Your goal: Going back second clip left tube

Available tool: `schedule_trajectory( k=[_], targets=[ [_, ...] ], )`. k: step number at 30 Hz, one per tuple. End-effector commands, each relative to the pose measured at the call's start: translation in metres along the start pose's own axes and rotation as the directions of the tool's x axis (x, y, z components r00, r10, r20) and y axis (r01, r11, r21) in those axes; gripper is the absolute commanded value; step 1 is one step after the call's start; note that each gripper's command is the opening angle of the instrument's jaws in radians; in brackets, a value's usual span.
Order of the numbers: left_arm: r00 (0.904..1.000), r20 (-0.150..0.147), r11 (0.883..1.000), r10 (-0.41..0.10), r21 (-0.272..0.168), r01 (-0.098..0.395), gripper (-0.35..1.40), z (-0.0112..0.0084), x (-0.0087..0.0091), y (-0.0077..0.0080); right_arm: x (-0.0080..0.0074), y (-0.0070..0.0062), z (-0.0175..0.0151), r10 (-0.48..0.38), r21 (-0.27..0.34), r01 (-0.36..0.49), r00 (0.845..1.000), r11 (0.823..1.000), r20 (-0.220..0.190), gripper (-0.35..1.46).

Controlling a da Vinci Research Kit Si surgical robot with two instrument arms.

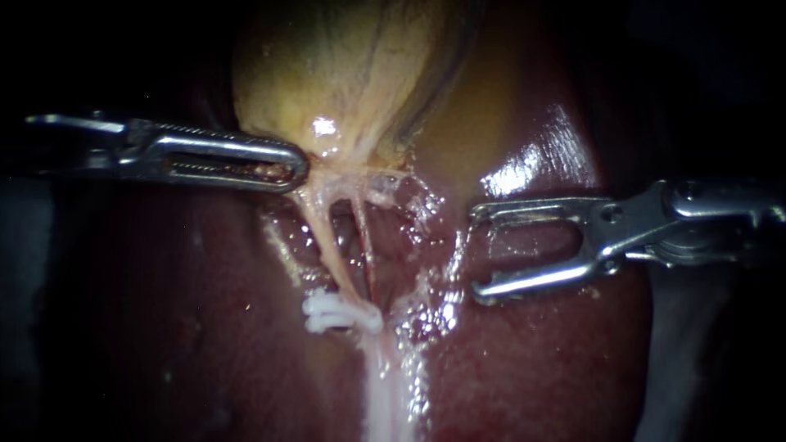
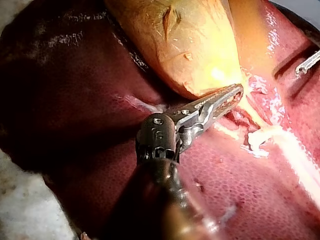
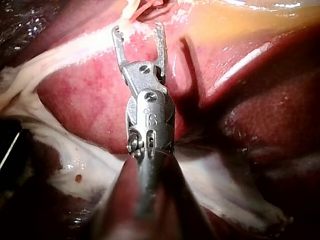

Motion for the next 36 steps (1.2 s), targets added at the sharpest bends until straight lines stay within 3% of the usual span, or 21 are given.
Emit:
schedule_trajectory(
  k=[1,11,36],
  targets=[
    [1.0000,0.003,1.000,0.001,-0.002,-0.001,-0.35,0.0003,0.0000,-0.0001,0.0000,0.0000,-0.0001,0.000,0.000,0.000,1.000,1.000,0.000,0.49],
    [0.9999,0.010,1.000,0.003,-0.018,-0.003,-0.35,0.0040,-0.0008,-0.0007,0.0000,0.0000,-0.0002,0.000,0.001,0.000,1.000,1.000,0.000,0.49],
    [0.9999,0.014,1.000,0.000,-0.017,0.000,-0.35,0.0045,-0.0010,-0.0012,0.0000,-0.0001,-0.0002,0.000,0.001,0.000,1.000,1.000,0.000,0.49]
  ],
)
